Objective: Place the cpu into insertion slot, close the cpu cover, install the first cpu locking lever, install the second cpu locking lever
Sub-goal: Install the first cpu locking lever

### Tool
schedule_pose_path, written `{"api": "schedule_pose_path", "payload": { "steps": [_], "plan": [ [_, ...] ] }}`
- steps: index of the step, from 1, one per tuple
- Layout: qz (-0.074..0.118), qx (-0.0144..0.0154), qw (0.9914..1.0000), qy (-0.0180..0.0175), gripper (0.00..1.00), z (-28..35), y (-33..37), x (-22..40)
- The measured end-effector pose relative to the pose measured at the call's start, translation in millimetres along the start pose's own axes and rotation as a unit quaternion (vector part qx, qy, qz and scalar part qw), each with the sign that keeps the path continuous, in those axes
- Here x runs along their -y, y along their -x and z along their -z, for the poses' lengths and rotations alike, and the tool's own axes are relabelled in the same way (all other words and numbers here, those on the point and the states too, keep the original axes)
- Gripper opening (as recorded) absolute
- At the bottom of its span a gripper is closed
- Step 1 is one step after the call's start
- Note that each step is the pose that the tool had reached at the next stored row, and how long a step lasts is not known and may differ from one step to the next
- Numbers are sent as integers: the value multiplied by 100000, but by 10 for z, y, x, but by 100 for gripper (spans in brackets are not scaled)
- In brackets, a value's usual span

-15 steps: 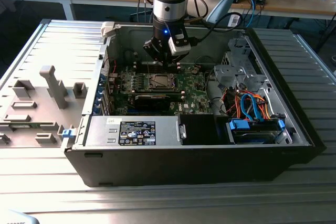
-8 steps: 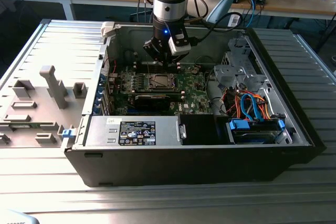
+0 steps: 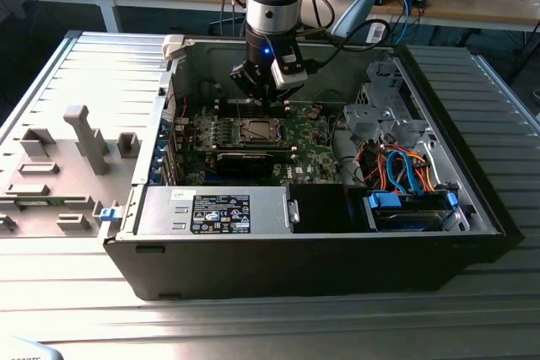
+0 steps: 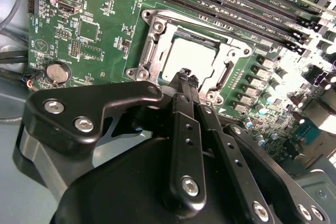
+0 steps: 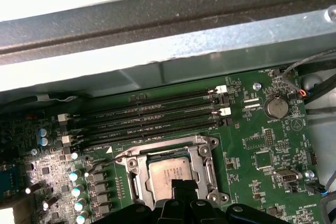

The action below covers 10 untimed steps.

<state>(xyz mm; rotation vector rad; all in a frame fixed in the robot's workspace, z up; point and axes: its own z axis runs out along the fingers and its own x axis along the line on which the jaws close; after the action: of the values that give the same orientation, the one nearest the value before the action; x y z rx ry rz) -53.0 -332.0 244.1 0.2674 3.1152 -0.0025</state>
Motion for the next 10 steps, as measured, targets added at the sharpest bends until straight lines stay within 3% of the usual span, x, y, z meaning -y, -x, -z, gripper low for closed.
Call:
{"api": "schedule_pose_path", "payload": {
  "steps": [10],
  "plan": [
    [318, 0, 99999, 6, 11, 0, 0, 0]
  ]
}}
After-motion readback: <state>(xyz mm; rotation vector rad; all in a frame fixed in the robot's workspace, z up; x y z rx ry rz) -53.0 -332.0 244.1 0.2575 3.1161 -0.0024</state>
